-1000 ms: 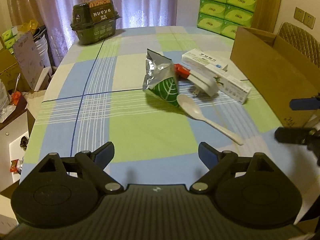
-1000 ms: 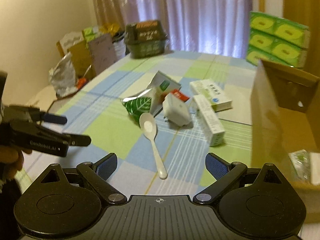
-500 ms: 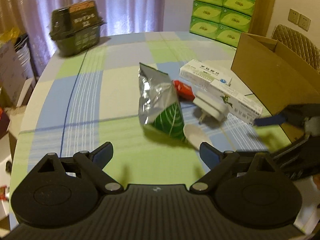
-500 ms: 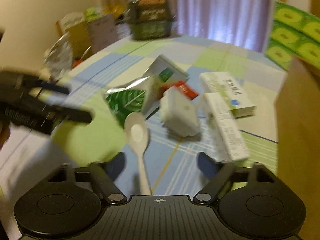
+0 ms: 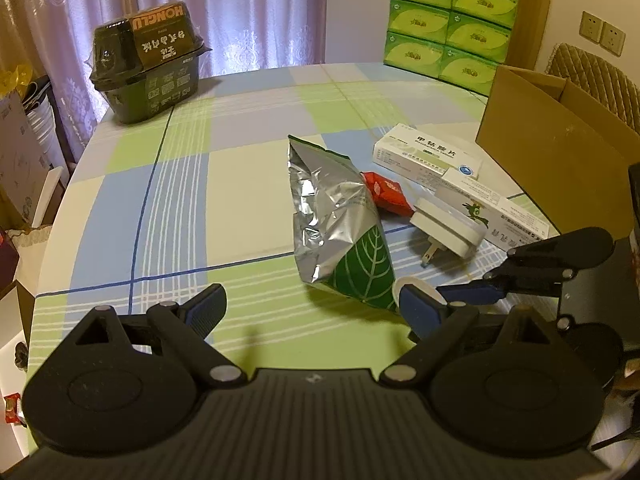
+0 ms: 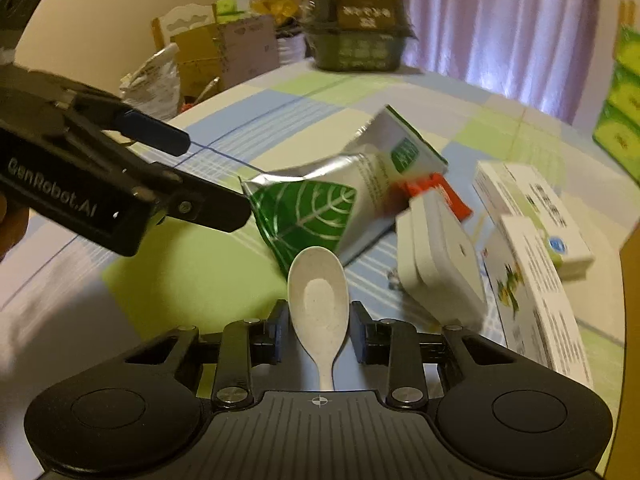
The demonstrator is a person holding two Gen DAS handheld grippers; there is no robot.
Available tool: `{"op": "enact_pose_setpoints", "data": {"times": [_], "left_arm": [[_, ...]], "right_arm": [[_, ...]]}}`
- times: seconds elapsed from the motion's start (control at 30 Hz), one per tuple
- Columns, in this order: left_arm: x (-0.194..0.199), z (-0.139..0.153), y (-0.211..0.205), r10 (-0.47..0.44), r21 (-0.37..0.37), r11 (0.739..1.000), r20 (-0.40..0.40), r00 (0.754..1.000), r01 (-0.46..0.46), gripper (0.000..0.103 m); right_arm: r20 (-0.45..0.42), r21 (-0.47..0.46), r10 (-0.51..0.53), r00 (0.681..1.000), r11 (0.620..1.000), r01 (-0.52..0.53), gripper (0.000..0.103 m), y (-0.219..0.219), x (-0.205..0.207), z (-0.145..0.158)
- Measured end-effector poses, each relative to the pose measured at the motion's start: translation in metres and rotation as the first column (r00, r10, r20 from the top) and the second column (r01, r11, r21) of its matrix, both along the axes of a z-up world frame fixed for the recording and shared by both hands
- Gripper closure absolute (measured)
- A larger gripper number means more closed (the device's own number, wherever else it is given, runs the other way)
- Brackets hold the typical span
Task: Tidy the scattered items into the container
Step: 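Grasp the white spoon with the right tool while the left tool grasps the white square container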
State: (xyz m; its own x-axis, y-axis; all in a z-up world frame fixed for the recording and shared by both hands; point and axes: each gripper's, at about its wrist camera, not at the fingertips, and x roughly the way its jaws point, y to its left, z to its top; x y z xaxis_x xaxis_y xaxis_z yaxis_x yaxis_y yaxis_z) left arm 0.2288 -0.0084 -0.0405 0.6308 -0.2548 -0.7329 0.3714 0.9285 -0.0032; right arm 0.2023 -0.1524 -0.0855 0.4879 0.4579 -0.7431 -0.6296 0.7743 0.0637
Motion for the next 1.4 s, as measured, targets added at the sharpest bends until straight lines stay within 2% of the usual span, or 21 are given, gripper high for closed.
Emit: {"op": "enact_pose_setpoints", "data": {"times": [0.13,0.3,0.37,0.5,0.6,0.67,0.77,0.8,0.97,1.13,1.27,1.4], "left_arm": [[-0.003,0.006,-0.016,-0.038,-0.001,0.999,0.023,0.999,0.038,0.012],[-0.009,0.011,-0.057,-0.180,0.030,0.984,0.060,0.982,0.178,0.012],[-0.010,0.008,-0.075,-0.252,0.062,0.967,0.074,0.965,0.248,0.012],[0.000,-0.003,-0.108,-0.389,0.169,0.913,0.086,0.917,0.372,0.014],[0.014,-0.012,-0.127,-0.454,0.216,0.877,0.071,0.888,0.430,0.014],[0.027,-0.020,-0.134,-0.469,0.225,0.865,0.048,0.882,0.448,0.017],[0.039,-0.029,-0.138,-0.465,0.219,0.865,0.016,0.885,0.451,0.034],[0.038,-0.030,-0.138,-0.460,0.221,0.867,0.012,0.888,0.447,0.036],[0.016,-0.021,-0.126,-0.414,0.186,0.893,-0.018,0.910,0.410,0.039],[-0.033,-0.014,-0.101,-0.344,0.130,0.928,-0.061,0.937,0.349,0.039],[-0.070,-0.016,-0.092,-0.340,0.135,0.928,-0.075,0.937,0.348,0.039],[-0.079,-0.019,-0.092,-0.347,0.141,0.924,-0.088,0.934,0.356,0.034]], "right_arm": [[-0.022,-0.002,-0.082,0.996,0.997,0.082,0.069,-0.025,-0.010,0.006],[-0.036,-0.015,-0.225,0.974,0.974,0.225,0.069,-0.066,-0.030,0.012],[-0.040,-0.010,-0.274,0.961,0.962,0.273,0.069,-0.081,-0.038,0.014],[-0.047,0.012,-0.305,0.951,0.952,0.306,0.069,-0.096,-0.054,0.018],[-0.050,0.025,-0.316,0.947,0.948,0.318,0.069,-0.098,-0.059,0.020],[-0.050,0.033,-0.319,0.946,0.947,0.321,0.069,-0.099,-0.062,0.022],[-0.053,0.042,-0.327,0.944,0.943,0.329,0.069,-0.101,-0.065,0.022],[-0.053,0.043,-0.328,0.943,0.943,0.330,0.069,-0.102,-0.066,0.022],[-0.062,0.057,-0.335,0.940,0.939,0.338,0.069,-0.107,-0.067,0.022],[-0.069,0.063,-0.339,0.938,0.937,0.343,0.069,-0.109,-0.078,0.024],[-0.076,0.063,-0.344,0.936,0.935,0.349,0.069,-0.111,-0.089,0.025],[-0.077,0.061,-0.353,0.932,0.932,0.358,0.069,-0.114,-0.099,0.026]]}}
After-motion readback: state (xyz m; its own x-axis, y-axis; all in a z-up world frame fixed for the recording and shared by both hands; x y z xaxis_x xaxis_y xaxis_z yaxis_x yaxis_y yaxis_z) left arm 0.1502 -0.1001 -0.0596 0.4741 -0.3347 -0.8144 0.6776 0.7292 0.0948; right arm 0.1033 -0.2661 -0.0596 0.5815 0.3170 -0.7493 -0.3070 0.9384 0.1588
